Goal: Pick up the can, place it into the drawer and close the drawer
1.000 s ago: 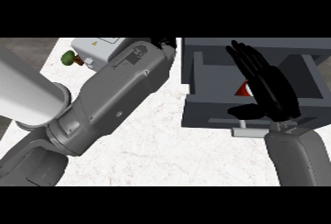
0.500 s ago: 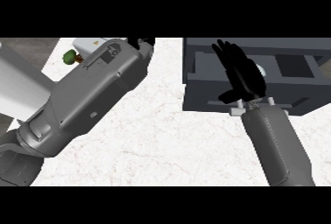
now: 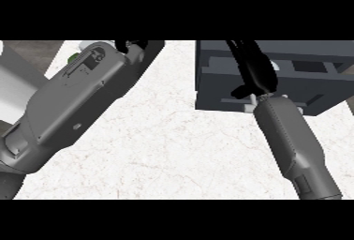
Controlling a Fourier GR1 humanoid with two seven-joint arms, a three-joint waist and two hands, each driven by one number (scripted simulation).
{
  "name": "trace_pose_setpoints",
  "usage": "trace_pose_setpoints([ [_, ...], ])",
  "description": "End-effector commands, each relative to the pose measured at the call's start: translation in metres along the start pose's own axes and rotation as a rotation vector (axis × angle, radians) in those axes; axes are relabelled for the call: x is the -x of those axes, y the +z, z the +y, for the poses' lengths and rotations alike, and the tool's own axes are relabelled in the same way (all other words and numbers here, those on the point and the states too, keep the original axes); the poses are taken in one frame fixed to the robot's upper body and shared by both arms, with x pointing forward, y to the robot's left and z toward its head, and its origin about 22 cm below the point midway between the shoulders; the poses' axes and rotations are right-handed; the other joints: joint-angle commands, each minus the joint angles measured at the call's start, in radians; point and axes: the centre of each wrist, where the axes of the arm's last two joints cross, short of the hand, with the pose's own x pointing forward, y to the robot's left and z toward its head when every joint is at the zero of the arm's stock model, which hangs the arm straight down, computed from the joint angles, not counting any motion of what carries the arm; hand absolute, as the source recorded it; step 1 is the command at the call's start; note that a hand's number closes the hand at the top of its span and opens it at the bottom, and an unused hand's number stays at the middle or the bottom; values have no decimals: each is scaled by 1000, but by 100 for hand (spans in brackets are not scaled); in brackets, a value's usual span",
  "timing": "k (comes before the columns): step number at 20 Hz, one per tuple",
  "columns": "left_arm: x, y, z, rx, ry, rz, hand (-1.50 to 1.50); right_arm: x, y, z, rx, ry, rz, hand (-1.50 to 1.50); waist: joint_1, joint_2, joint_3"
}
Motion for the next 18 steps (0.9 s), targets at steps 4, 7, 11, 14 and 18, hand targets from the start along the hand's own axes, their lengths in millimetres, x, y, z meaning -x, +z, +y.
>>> trace_pose_setpoints([
  [4, -9, 7, 1, 0, 17, 14, -150, 14, 3, 25, 29, 12, 72, -150, 18, 26, 18],
  [7, -10, -4, 28, -10, -7, 8, -150, 12, -15, 13, 52, 2, 81, -150, 11, 28, 18],
  [11, -16, 10, 21, 23, 7, -5, -150, 14, -26, 7, 102, 40, 105, -150, 36, 30, 18],
  [14, -8, 14, 34, 7, 6, -12, -150, 24, -31, -1, 124, 42, 100, -150, 38, 30, 18],
  [18, -20, 13, 28, 28, 2, -14, -150, 22, -49, -19, 156, 60, 118, -150, 49, 39, 18],
])
